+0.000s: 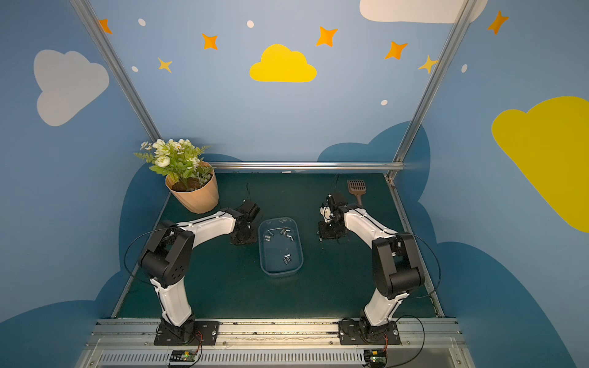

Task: Take out the socket from the storage box
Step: Place the socket head at the center of the board, then pick up the socket head from the storage box.

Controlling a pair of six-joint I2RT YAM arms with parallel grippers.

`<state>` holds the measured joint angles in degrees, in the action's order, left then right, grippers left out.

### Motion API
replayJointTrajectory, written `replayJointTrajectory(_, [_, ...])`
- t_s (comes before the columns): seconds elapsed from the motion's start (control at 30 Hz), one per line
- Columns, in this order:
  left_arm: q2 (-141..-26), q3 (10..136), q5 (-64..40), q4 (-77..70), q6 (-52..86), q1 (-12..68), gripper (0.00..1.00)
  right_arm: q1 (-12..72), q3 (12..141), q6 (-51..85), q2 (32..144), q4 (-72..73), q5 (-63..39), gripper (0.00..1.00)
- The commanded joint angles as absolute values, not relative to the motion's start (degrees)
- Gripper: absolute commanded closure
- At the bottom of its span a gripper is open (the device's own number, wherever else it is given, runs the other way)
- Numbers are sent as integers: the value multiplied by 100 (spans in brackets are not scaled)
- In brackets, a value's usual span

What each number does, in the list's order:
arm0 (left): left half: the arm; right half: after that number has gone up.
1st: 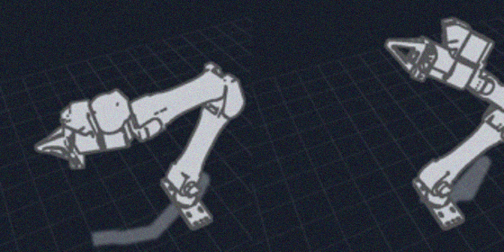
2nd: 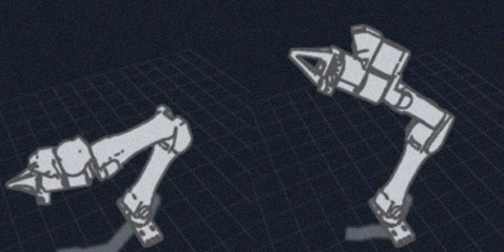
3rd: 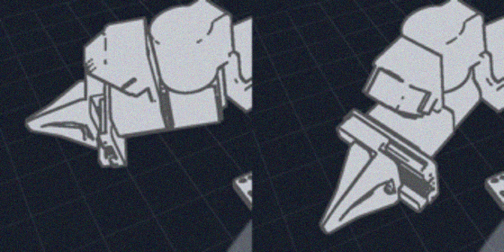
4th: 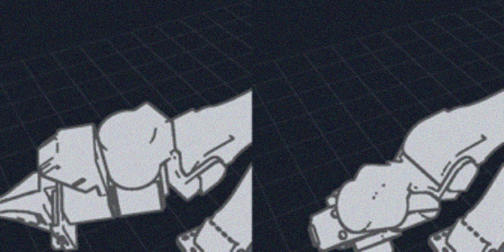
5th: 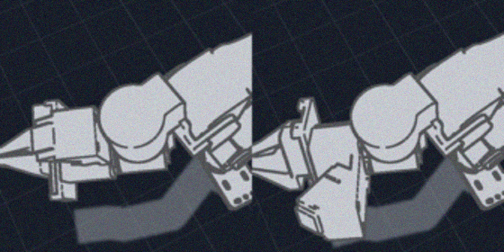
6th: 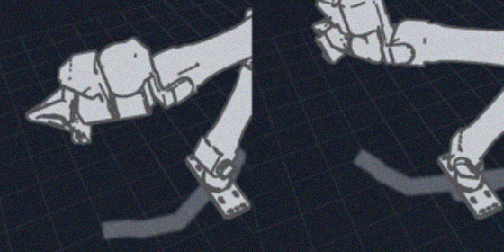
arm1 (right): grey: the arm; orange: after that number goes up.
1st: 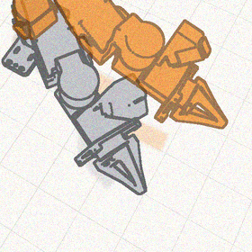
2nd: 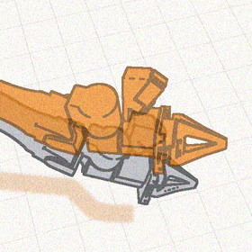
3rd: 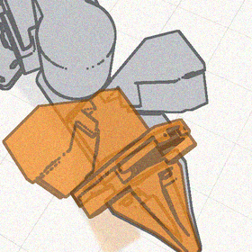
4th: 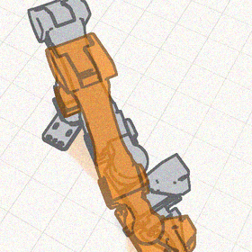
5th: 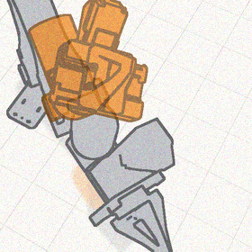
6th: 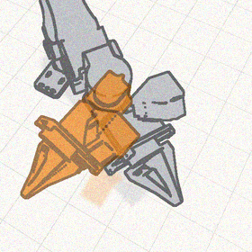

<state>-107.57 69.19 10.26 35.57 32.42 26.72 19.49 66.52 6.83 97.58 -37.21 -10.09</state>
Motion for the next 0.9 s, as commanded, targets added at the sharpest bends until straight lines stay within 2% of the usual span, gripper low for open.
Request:
replayJointTrajectory(0.0, [-10491, 6887, 1081, 3691, 3230, 2654, 77, 1967, 6637, 678, 9705, -3857, -941, 71])
replayJointTrajectory(0.47, [-9634, 6786, 1232, 3847, 3243, 2652, 75, 2044, 6775, 636, 9513, -4032, -915, 71])
replayJointTrajectory(0.87, [-8567, 6326, 1406, 3697, 3474, 2638, 62, 2771, 7327, 277, 9303, -4050, -1110, 71])
